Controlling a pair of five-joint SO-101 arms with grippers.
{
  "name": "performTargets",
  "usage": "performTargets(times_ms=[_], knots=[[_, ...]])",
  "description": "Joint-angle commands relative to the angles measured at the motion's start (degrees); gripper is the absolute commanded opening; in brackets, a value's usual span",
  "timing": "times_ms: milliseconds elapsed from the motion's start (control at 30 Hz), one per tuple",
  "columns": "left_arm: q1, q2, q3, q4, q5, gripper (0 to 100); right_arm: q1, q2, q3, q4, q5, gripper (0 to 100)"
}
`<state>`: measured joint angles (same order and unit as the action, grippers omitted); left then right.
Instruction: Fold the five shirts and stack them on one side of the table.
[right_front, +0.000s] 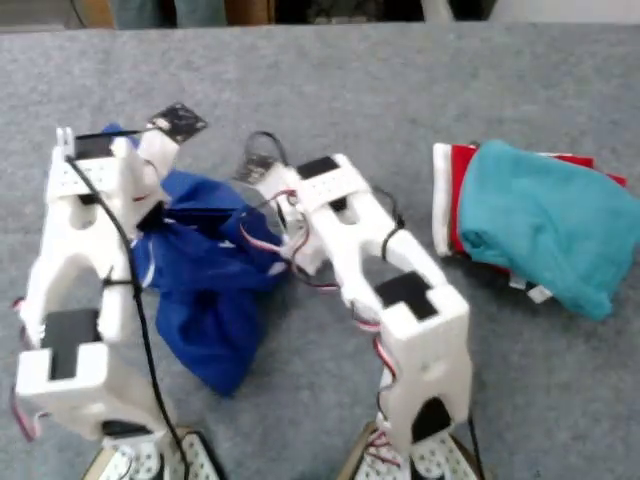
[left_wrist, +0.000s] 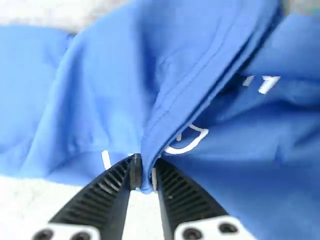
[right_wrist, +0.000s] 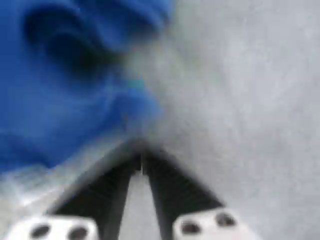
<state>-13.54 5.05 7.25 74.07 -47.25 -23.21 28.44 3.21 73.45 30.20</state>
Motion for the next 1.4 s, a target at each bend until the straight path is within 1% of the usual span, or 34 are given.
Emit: performTargets(times_ms=[0,100,267,433,633,700,800,933,1067,1133,1200,1267,1300,1367], knots=[[-3.91,-1.49,-5.76,0.26,-0.09,3,2.73,-0.75,1.54,0.53,2.37,1.4],[-5.23,-1.49,-5.58,0.35,-0.09,3,3.08,-1.1,1.01,1.85,2.37,1.4],[-5.41,-1.49,-3.21,0.26,-0.09,3,3.16,-1.1,-2.24,5.89,2.02,1.4],[-7.6,-1.58,-3.3,0.26,-0.09,3,3.25,-1.1,-10.42,13.63,1.93,1.4],[-9.89,-1.67,-3.3,0.26,-0.09,3,2.81,-1.1,-23.96,24.35,1.93,1.4],[-11.3,-2.29,-3.12,0.26,-0.09,3,1.05,-1.1,-29.49,27.16,1.93,1.4],[-13.23,-4.4,-1.98,0.26,0.26,3,-2.55,-1.01,-34.77,27.69,0.44,1.5],[-14.46,-9.32,0.92,0.26,3.96,3,-9.05,-0.75,-37.93,27.25,-0.88,1.5],[-14.64,-13.89,5.93,-0.18,4.31,3,-15.12,-0.57,-37.93,26.46,-1.14,2.1],[-15.08,-16.0,7.87,-0.18,4.4,3,-16.35,0.31,-36.79,24.26,-4.84,7.9],[-15.25,-17.76,9.89,-0.26,4.4,3,-17.14,2.42,-36.62,21.8,-10.9,18.3],[-15.78,-19.16,11.82,-0.53,4.4,3,-18.2,5.23,-36.62,20.48,-15.21,27.2],[-16.04,-19.52,12.88,-1.49,4.48,3,-18.9,6.73,-36.7,20.22,-16.62,29.6],[-17.63,-20.57,15.34,-4.4,6.68,3,-20.04,9.54,-36.7,20.04,-19.08,30.7]])
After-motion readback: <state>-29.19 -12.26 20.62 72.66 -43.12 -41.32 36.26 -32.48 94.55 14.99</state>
